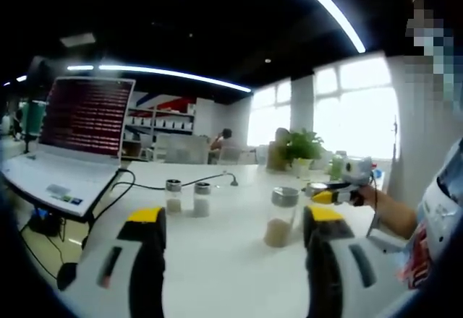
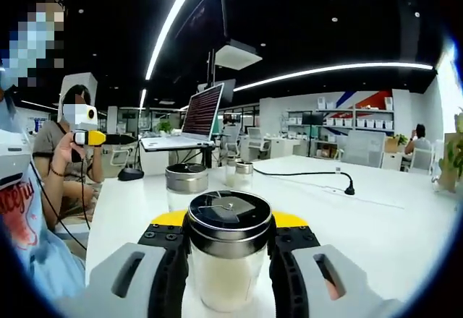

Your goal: Rotate the seasoning bottle until the label or dispensing opening points toward the visible target arrow and the bottle remains upright within the marked orientation range

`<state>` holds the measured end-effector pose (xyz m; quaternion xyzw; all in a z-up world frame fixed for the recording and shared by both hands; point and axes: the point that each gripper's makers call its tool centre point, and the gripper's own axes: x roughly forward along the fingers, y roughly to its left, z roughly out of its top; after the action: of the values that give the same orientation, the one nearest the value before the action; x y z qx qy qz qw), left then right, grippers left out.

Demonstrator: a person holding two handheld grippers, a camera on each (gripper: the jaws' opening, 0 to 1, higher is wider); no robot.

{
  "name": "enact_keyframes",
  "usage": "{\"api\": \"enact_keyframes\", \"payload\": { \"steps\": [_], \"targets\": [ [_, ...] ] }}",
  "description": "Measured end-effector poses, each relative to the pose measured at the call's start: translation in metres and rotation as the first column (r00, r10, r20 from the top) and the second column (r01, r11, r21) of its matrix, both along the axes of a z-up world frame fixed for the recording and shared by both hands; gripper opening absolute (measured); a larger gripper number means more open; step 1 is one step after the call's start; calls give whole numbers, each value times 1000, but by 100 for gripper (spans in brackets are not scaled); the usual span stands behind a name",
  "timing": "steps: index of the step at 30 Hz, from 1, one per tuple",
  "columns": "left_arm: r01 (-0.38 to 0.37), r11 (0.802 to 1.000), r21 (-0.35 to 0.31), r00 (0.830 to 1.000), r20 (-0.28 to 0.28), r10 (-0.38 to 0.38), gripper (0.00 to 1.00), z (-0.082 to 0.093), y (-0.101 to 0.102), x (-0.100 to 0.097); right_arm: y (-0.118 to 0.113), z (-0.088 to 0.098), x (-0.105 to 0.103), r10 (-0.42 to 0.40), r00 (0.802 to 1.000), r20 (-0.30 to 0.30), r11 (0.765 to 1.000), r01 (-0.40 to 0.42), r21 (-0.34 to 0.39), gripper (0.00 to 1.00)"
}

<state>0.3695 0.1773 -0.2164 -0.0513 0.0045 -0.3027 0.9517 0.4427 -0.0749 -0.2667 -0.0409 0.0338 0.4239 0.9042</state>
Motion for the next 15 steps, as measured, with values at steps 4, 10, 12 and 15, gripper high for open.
{"api": "enact_keyframes", "payload": {
  "steps": [4,10,12,15],
  "targets": [
    [-5,1000,3,1000,-6,5,82,-1,1,1,0,0,0,-22,1000,4,1000,22,1,42],
    [3,1000,9,1000,-8,-3,82,-2,-4,0,0,0,-1,-68,998,18,998,68,6,42],
    [10,1000,10,1000,-11,-10,82,-3,-6,-1,0,0,-2,-81,996,21,997,81,4,42],
    [14,1000,11,1000,-11,-14,82,-3,-7,-3,0,-1,-3,-110,993,28,994,110,3,42]
  ]
}}
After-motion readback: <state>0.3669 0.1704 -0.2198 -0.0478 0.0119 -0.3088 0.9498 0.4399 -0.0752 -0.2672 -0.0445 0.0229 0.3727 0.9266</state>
